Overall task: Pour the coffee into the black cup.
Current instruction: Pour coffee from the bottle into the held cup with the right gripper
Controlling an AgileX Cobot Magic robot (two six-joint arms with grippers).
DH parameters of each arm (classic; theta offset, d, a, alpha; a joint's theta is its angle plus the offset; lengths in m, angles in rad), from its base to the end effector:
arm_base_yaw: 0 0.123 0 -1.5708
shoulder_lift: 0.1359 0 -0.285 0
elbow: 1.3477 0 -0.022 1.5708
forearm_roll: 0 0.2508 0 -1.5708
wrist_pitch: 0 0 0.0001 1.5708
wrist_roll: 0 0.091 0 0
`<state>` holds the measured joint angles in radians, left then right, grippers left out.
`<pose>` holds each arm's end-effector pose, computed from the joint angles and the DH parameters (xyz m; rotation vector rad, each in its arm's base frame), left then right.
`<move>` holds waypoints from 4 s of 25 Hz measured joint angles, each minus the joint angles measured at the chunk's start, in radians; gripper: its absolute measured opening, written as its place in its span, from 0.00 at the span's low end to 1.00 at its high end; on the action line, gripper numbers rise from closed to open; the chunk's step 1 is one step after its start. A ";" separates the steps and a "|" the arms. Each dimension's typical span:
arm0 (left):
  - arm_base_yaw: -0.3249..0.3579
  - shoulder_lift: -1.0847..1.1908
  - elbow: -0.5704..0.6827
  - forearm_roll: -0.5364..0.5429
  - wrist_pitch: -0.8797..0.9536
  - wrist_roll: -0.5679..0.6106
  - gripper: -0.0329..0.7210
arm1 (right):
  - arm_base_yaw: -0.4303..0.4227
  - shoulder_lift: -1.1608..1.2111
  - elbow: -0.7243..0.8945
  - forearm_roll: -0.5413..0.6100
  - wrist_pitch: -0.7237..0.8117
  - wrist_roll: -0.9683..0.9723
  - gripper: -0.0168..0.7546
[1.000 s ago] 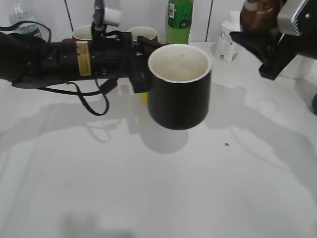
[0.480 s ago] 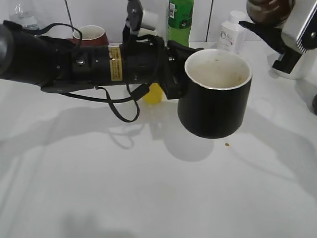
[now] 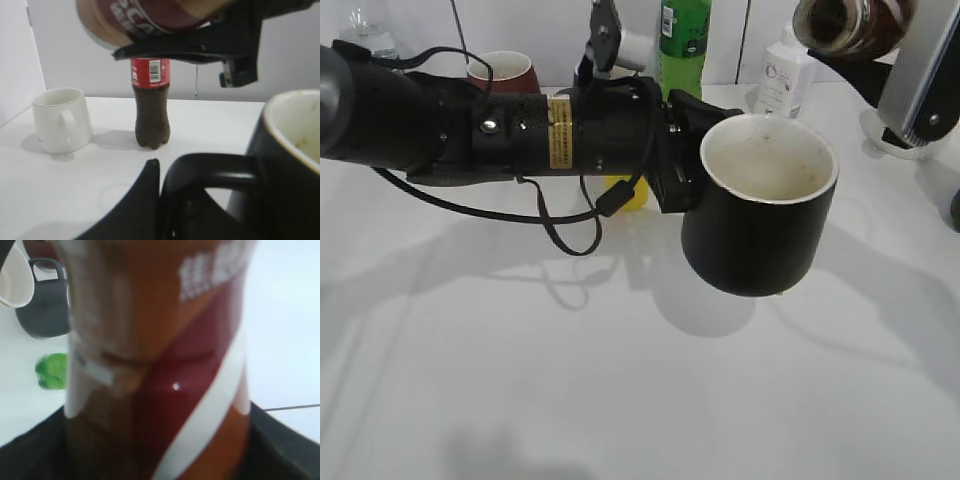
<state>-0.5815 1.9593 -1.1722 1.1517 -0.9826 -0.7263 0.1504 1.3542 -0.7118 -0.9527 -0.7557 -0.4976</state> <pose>0.3023 -0.2814 0.2159 1.2160 1.3020 -1.0388 0.2664 0.0918 0.2893 -1.3763 0.8761 -0.4002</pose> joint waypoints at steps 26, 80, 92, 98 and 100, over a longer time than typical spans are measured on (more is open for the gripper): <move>-0.001 0.000 0.000 0.001 -0.011 -0.024 0.10 | 0.000 0.000 0.000 0.000 0.002 -0.162 0.71; -0.001 0.000 0.000 0.054 -0.012 -0.027 0.10 | 0.000 0.000 0.000 0.000 0.004 -0.208 0.71; -0.001 0.000 0.000 0.055 -0.012 -0.027 0.10 | 0.000 0.000 0.000 0.001 0.004 -0.229 0.71; -0.001 0.000 0.000 0.069 -0.012 -0.027 0.10 | 0.000 0.000 0.000 0.001 0.003 -0.241 0.71; -0.001 0.000 0.000 0.072 -0.012 -0.027 0.10 | 0.000 0.000 0.000 0.001 0.004 -0.243 0.71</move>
<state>-0.5826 1.9593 -1.1722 1.2240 -0.9950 -0.7535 0.1504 1.3542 -0.7118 -0.9519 -0.7522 -0.7402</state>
